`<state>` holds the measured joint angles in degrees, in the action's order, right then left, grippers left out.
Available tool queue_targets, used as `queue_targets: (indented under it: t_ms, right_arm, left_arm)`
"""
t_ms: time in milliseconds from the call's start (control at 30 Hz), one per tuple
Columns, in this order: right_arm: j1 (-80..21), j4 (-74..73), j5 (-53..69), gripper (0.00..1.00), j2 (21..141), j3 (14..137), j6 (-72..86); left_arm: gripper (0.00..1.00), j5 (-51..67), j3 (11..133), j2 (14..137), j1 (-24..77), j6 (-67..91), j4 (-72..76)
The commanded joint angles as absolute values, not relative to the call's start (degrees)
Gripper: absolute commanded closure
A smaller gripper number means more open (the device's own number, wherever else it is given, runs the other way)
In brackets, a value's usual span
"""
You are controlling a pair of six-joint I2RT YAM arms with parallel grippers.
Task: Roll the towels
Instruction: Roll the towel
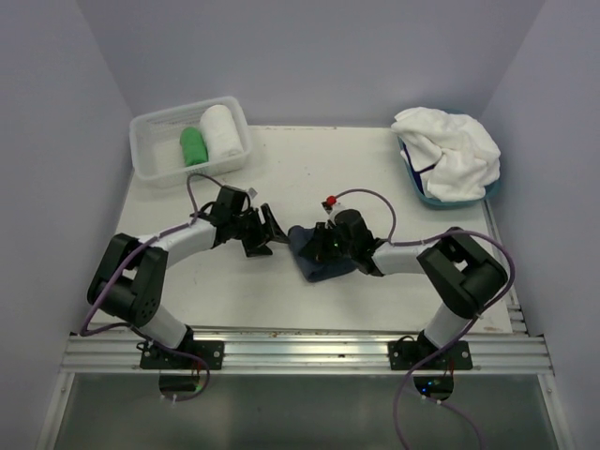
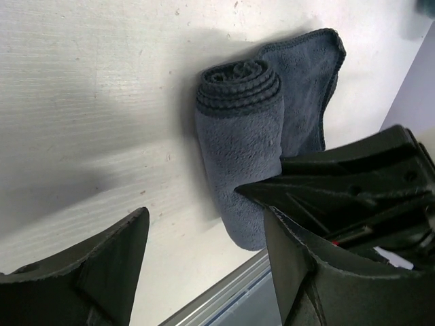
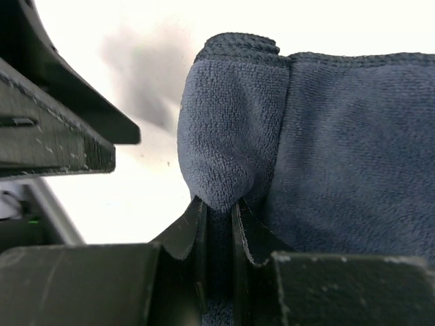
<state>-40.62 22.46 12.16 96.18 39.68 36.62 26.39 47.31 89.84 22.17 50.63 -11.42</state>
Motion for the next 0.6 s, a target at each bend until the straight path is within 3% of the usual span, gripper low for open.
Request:
queue_targets:
  t_ms: [0, 400, 467, 567]
  right_arm:
    - [-37.10, 35.05, 23.98, 1.00, 98.52, 36.57, 46.48]
    - [-33.93, 56.59, 32.69, 1.00, 107.31, 30.94, 58.00]
    - [-33.93, 57.04, 33.13, 1.00, 107.75, 30.85, 58.10]
    - [-34.01, 49.51, 32.79, 1.00, 106.09, 31.81, 54.08]
  left_arm:
    - [0.28, 30.14, 46.41, 90.61, 22.15, 52.29, -6.69]
    - [0.31, 34.10, 49.30, 101.68, 23.29, 55.90, 3.25]
    - [0.34, 33.93, 50.36, 103.35, 23.64, 56.34, 3.69]
    - [0.49, 33.93, 51.76, 104.68, 24.17, 57.48, 4.40]
